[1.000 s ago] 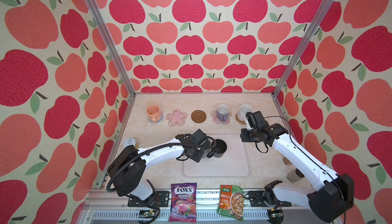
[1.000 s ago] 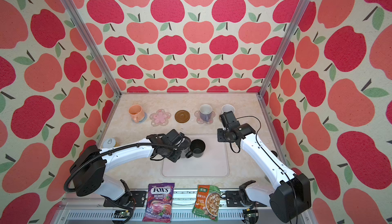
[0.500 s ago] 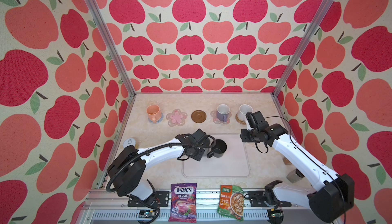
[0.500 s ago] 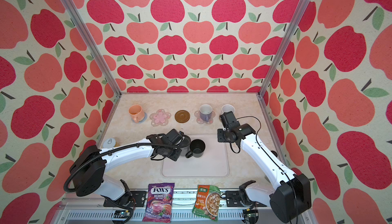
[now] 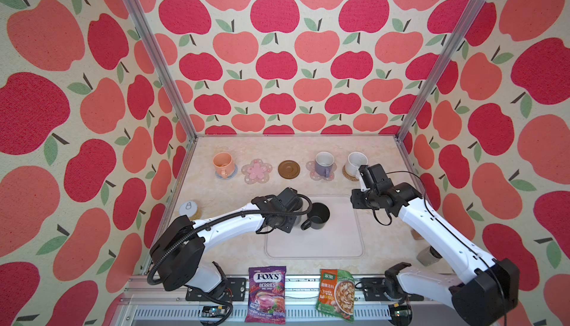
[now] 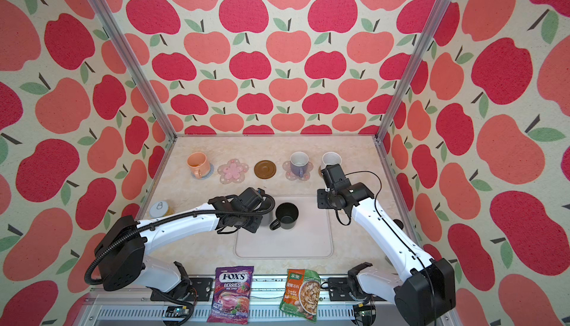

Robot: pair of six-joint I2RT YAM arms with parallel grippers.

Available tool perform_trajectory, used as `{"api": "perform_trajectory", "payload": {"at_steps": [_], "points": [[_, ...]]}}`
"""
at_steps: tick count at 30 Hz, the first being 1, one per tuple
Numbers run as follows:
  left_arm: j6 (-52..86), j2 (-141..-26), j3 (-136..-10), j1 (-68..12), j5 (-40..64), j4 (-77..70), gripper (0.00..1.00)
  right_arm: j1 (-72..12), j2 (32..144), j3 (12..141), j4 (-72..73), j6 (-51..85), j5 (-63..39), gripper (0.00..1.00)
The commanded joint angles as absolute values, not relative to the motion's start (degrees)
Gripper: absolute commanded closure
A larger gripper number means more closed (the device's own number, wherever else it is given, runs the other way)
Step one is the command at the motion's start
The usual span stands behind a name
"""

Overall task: Place cups on coasters
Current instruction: Move the cup to the tray.

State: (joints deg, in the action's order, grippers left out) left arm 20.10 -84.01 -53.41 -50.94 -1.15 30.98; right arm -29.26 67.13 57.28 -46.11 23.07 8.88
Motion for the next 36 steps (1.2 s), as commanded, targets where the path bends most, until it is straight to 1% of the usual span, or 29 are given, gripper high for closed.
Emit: {"api": "perform_trajectory", "payload": {"at_steps": [1, 6, 8, 10, 17, 20, 23, 36], "points": [[20.92, -83.24, -53.33, -51.23, -2.81, 30.79, 0.87, -29.53, 67.52, 57.39, -47.06, 23.99, 8.14, 0.52], [20.15, -82.96, -54.23, -51.32, -1.96, 31.61, 0.74, -29.45, 68.57, 58.14, -46.8, 23.91, 7.93, 0.52], [19.8, -82.5, -54.98, -51.42, -2.03, 32.2, 0.67, -29.53, 68.82, 58.25, -46.83, 24.0, 7.77, 0.52], [19.59, -82.24, -55.84, -51.64, -2.82, 33.12, 0.62, -29.53, 68.82, 58.32, -46.76, 24.08, 7.62, 0.52], [19.16, -81.44, -57.61, -51.77, -3.69, 34.54, 0.6, -29.52, 68.73, 58.35, -46.73, 24.12, 7.56, 0.52], [19.25, -81.93, -57.69, -51.77, -4.43, 34.62, 0.62, -29.53, 68.73, 58.5, -46.75, 24.03, 7.46, 0.52], [19.4, -83.14, -57.9, -51.77, -5.33, 35.19, 0.66, -29.53, 68.79, 58.52, -46.75, 24.04, 7.45, 0.52], [19.87, -84.2, -57.85, -51.78, -7.27, 34.31, 0.89, -29.53, 69.16, 58.79, -47.07, 23.74, 7.49, 0.52]]}}
